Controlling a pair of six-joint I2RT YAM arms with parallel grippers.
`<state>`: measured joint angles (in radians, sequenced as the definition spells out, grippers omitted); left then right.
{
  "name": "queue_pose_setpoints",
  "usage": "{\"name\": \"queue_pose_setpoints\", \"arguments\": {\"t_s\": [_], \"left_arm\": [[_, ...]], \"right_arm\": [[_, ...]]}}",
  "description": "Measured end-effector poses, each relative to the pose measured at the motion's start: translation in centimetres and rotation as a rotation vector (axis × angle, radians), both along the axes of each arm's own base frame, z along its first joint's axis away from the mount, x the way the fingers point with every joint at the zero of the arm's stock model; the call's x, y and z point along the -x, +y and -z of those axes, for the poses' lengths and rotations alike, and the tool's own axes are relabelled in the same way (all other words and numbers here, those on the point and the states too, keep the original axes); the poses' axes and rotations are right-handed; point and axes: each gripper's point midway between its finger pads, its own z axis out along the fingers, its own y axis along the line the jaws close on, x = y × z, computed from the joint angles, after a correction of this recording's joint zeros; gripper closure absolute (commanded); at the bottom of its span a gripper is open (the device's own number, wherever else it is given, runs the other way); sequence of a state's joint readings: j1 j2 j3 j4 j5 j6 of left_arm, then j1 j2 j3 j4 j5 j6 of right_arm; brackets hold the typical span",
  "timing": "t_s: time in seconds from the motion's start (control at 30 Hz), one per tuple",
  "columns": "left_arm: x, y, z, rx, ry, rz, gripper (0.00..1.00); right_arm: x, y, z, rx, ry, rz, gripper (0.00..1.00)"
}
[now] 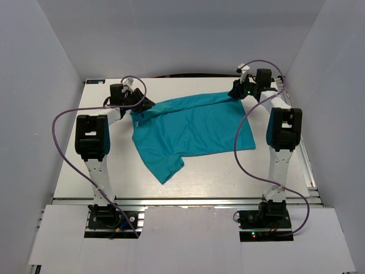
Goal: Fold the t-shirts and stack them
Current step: Fold the flattened T-shirt at the center of the board.
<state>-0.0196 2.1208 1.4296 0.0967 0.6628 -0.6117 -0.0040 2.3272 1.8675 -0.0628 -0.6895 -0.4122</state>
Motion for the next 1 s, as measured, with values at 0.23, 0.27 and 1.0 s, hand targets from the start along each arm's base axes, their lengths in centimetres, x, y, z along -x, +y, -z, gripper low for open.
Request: {"name": "queue_pose_setpoints", "arguments": {"t_s": [0.23, 0.27, 1.0], "left_arm": [[0.6, -1.3, 1.2, 0.006, 0.042, 0.016, 0.52], [0.6, -1.3, 1.3, 0.004, 0.044, 0.015, 0.53], [1.7, 1.3, 5.2, -0.091, 0.157, -0.086, 0.49]], "right_arm": [[-0.3, -0.8, 4.1, 0.041, 0.082, 0.078, 0.60], [-0.4, -1.1, 4.3, 0.048, 0.085, 0.092, 0.60], [-1.8, -2.9, 7.3, 0.201, 0.076, 0.219, 0.60]]}}
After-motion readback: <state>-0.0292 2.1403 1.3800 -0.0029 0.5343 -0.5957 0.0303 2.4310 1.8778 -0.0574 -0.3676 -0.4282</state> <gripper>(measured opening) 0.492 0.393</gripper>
